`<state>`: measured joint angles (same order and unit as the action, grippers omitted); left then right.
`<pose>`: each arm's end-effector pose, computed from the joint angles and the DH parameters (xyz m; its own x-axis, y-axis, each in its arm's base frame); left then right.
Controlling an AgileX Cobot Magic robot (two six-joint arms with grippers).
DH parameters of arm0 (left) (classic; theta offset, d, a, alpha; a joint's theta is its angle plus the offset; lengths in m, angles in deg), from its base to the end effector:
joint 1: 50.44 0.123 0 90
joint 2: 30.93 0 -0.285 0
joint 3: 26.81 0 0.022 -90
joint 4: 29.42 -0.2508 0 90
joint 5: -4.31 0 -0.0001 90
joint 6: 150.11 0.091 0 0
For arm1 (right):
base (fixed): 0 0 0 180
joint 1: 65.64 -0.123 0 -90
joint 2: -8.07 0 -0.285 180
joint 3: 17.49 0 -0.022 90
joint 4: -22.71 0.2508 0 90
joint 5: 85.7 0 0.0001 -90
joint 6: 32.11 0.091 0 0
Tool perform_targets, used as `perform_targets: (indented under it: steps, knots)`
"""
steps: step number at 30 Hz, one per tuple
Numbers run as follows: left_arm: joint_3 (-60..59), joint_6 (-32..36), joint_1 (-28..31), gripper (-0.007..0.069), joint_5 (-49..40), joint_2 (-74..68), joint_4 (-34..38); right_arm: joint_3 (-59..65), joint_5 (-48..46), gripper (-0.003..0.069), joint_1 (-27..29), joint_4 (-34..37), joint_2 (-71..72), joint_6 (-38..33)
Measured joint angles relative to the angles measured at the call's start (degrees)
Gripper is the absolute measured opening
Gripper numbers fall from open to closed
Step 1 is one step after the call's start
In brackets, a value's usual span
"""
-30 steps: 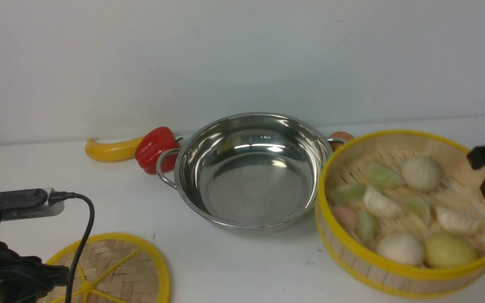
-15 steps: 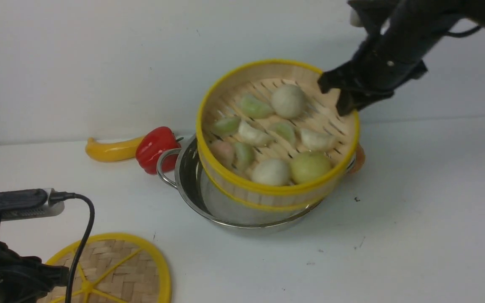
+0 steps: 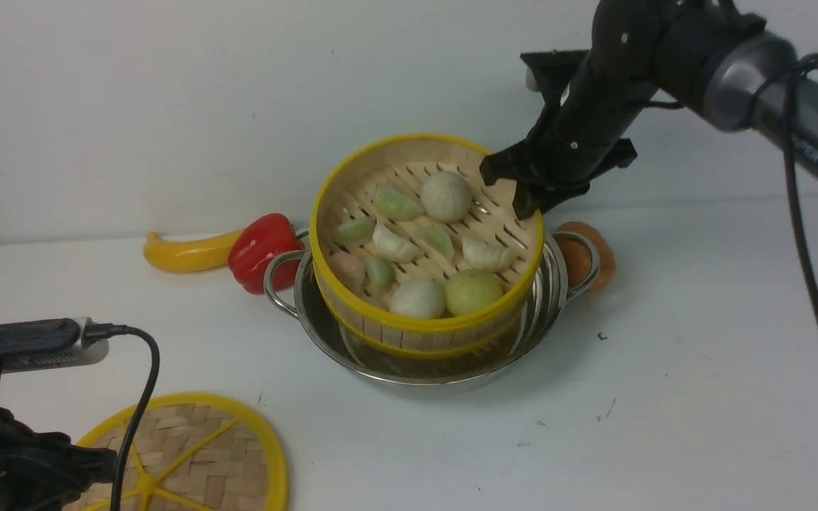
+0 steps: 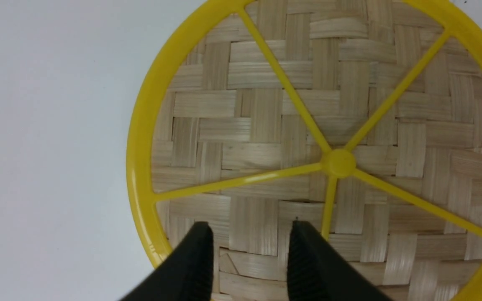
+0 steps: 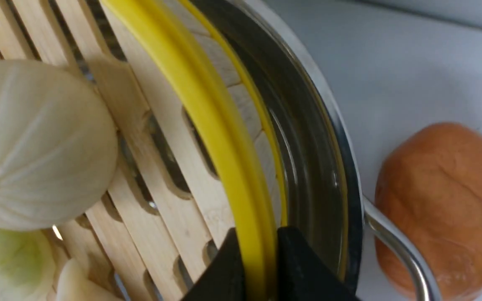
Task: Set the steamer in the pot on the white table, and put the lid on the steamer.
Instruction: 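Place the bamboo steamer basket of food into the steel pot with the right gripper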
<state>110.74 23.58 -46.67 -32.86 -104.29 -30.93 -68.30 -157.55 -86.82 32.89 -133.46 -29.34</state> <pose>0.1945 0.0143 0.2256 -0.8788 -0.1471 -0.4539 -0.1518 0.9881 -0.0263 0.4620 0.1954 0.2337 -0.9255 -0.2486 -0.2858 -0.3092 0.9317 0.1908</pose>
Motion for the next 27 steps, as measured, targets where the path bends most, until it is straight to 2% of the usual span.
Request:
perform_targets:
  steps: [19,24,27]
  knots:
    - [0.0,0.0,0.0,0.0241,0.06,-0.06,0.02,-1.06,0.89,0.0096,-0.05,0.97,-6.47,-1.51]
    - [0.0,0.0,0.0,0.0241,0.06,-0.06,0.02,-1.06,1.2,0.0165,-0.05,2.59,-7.02,-2.29]
    - [0.0,0.05,0.0,0.0241,0.06,-0.06,0.07,-1.06,1.07,0.0258,-0.05,3.45,-7.04,-3.09]
